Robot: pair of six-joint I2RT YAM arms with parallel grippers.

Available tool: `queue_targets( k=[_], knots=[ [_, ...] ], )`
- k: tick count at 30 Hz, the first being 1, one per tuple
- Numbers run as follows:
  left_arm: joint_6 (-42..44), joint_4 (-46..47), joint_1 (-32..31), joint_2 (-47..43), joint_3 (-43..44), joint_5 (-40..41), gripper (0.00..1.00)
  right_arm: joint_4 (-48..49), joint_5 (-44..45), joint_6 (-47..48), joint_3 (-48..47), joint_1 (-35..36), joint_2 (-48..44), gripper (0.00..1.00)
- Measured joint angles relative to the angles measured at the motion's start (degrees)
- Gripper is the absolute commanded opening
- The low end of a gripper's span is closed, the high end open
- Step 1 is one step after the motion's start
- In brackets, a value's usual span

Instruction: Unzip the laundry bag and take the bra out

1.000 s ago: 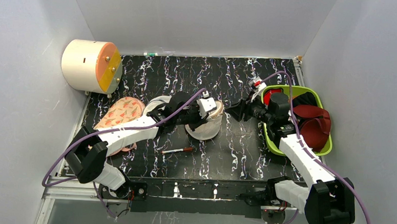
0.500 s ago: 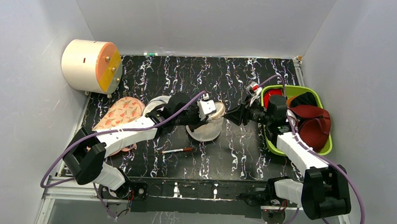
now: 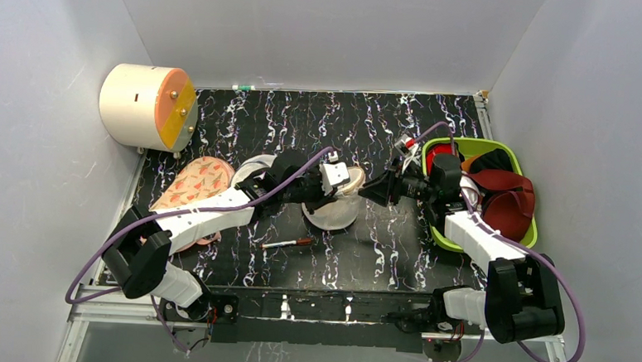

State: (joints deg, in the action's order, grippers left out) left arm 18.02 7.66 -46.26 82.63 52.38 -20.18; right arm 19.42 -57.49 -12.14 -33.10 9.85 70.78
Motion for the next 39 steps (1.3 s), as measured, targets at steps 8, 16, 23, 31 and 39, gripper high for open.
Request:
queue_targets(
  k=[8,16,23,31,39],
  knots=[
    [-0.2,0.0,0.0,0.0,0.0,-1.4,0.0,2.0,-1.6,-1.4,0.0,0.0,0.1,0.28],
    [-0.5,-0.3,0.0,0.0,0.0,-2.1,0.0,2.7,-3.0,-1.9,0.0,0.0,1.0,0.22],
    [-0.5,-0.4,0.0,0.0,0.0,-2.2,0.0,3.1,-3.6,-2.2,0.0,0.0,1.0,0.09],
    [-0.7,-0.4,0.0,0.0,0.0,-1.8,0.0,2.4,-1.9,-2.7,0.0,0.1,0.5,0.0],
    [-1.1,-0.2,0.0,0.0,0.2,-0.1,0.01,-2.1,14.3,-2.0,0.6,0.0,-4.1,0.0]
  ],
)
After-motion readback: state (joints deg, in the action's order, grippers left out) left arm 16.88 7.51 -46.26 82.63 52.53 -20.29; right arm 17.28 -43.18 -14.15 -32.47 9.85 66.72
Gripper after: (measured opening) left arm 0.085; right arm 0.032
